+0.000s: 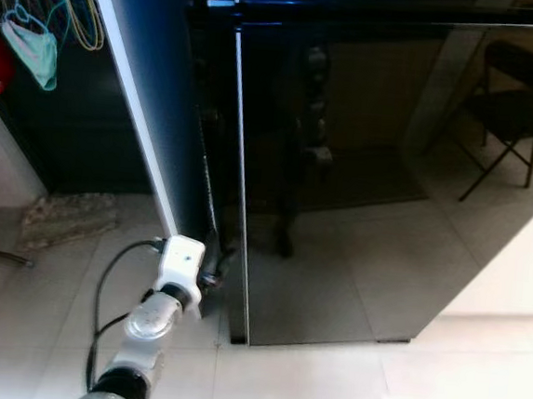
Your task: Restocking fridge
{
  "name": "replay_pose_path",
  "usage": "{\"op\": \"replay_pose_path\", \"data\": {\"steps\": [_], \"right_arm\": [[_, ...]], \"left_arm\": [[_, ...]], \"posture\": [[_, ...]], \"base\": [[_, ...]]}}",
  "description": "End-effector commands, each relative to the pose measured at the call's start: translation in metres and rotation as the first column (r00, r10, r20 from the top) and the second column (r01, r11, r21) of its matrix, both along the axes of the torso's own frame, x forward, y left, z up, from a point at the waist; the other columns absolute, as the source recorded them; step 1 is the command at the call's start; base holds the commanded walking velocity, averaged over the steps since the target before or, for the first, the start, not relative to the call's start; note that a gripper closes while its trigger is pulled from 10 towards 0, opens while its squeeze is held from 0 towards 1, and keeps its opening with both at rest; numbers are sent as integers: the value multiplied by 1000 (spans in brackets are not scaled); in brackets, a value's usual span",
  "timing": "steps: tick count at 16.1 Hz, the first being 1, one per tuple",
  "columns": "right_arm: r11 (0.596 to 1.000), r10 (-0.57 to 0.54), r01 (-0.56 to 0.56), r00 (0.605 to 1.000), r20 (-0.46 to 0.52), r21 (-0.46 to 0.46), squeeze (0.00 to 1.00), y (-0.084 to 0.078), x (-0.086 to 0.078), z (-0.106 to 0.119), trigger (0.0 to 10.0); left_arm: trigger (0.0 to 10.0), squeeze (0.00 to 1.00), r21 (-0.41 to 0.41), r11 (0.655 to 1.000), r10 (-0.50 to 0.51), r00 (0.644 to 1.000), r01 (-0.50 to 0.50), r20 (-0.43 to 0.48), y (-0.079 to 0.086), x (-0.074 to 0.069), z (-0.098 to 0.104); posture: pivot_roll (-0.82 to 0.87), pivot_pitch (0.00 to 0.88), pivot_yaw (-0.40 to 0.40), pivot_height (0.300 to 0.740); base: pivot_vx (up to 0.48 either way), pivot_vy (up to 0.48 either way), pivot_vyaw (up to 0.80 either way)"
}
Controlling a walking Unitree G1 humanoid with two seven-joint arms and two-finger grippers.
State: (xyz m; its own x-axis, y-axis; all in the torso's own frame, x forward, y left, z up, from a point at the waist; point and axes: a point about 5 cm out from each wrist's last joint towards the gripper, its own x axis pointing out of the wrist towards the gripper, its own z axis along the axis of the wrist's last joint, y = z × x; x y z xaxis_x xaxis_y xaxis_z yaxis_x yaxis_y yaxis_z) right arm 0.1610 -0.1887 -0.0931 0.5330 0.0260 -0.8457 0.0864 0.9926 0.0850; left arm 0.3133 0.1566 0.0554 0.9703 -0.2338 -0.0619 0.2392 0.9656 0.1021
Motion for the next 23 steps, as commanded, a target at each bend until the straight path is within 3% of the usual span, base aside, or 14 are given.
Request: {"op": "replay_pose_path", "data": {"steps": [1,8,12,14,16,18,20,21,22,23], "right_arm": [[1000,-3,3,1000,-20,-24,0,-7,-7,-2,10000],[1000,-4,4,1000,-16,-24,0,-7,-6,-1,10000],[1000,-19,19,1000,-2,-5,0,-1,1,0,10000],[1000,-29,29,1000,-2,-6,0,-2,0,0,10000],[999,-46,46,999,13,-18,0,-7,0,1,10000],[998,-51,51,999,15,-27,0,-10,0,1,10000],[998,-52,52,999,16,-23,0,-8,-1,1,10000],[999,-47,48,999,15,-23,0,-7,-1,1,10000],[999,-38,38,999,12,-27,0,-8,-1,1,10000],[999,-42,43,999,12,-26,0,-8,-1,1,10000]], "left_arm": [[10000,0,-15,999,-39,999,39,22,-13,5,7],[10000,0,-3,1000,-24,999,24,39,-14,7,12],[10000,0,5,1000,15,999,-16,46,-4,13,18],[10000,0,7,999,34,998,-34,57,2,3,14],[10000,0,30,996,81,995,-83,51,18,-18,3],[10000,0,38,981,192,979,-190,-73,45,-34,-24],[10000,0,19,958,281,924,-286,-259,62,-51,-55],[10000,0,24,943,313,863,-330,-397,66,-66,-77],[10000,0,35,941,313,827,-336,-467,66,-75,-88],[10000,0,91,949,293,747,-301,-597,60,-98,-110]], "posture": [[-147,0,32,740],[-145,0,27,740],[-89,0,25,740],[-75,0,19,740],[-81,0,5,740],[-90,0,9,740],[-106,0,19,740],[-111,0,18,740],[-115,0,13,740],[-119,0,12,740]], "base": [[315,0,0],[177,0,0],[0,0,0],[0,0,0],[0,0,0],[0,0,0],[0,0,0],[0,0,0],[0,0,0],[0,0,0]]}}
